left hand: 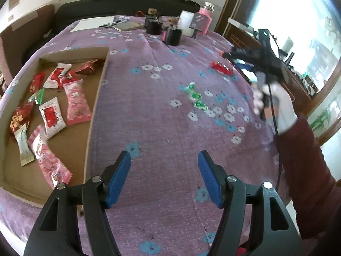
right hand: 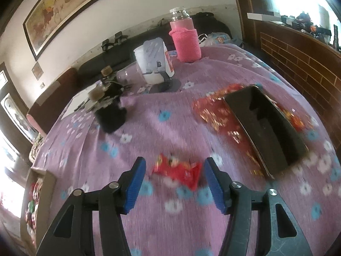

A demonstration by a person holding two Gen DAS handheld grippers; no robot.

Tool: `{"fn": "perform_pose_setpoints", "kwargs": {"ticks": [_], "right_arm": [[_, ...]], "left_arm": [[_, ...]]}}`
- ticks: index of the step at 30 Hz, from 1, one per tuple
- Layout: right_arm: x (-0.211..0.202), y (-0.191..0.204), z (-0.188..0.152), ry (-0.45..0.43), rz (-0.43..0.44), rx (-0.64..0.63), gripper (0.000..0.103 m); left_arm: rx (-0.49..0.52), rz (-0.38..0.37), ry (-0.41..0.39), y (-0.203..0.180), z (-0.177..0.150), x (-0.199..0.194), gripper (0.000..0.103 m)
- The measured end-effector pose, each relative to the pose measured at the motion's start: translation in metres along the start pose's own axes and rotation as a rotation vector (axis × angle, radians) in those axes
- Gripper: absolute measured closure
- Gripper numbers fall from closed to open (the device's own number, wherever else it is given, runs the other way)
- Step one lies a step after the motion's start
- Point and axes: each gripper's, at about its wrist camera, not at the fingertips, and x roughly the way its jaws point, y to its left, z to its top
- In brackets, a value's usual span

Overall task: Organize snacks
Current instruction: 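Move both tools back to the table and grasp the red packet with the right tool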

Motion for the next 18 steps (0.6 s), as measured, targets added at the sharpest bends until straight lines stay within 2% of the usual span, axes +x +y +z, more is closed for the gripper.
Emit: {"fn": "perform_pose_setpoints", "kwargs": {"ticks": [4,6,9,10,12,13,14,18], "right_arm": [[0.022,-0.003,0.006,-0.002,0.019,-0.005,0.038],[0.033,-0.005,0.004,0.035,0.046,-0.008,0.038],[0.031,-0.002,0.004,0.028,0.075,-0.028,0.037],[0.034,0.001,0.002,0.049,0.074,-0.048,0.036],[0.038,0.008,-0.002,0.085,0.053,-0.087,0.039],[0.038,0.012,-0.004,0.086,0.038,-0.107,0.048],[0.038,0.014,-0.006,0.084,0.024,-0.119,0.051],[0.031,0.018,-0.012,0.068,-0.017,-0.136,0.054]], "left_arm": [[0.006,0.009,0.021,-0.007,0.003,0.01,0.038],[-0.005,0.001,0.032,-0.01,0.005,0.018,0.038],[-0.012,-0.024,0.054,-0.019,0.008,0.031,0.038],[-0.007,-0.026,0.061,-0.022,0.008,0.034,0.038],[0.012,-0.03,0.072,-0.029,0.009,0.038,0.038],[0.019,-0.029,0.072,-0.032,0.009,0.039,0.038],[0.023,-0.027,0.072,-0.033,0.009,0.039,0.038],[0.003,-0.018,0.065,-0.029,0.011,0.037,0.038]]}}
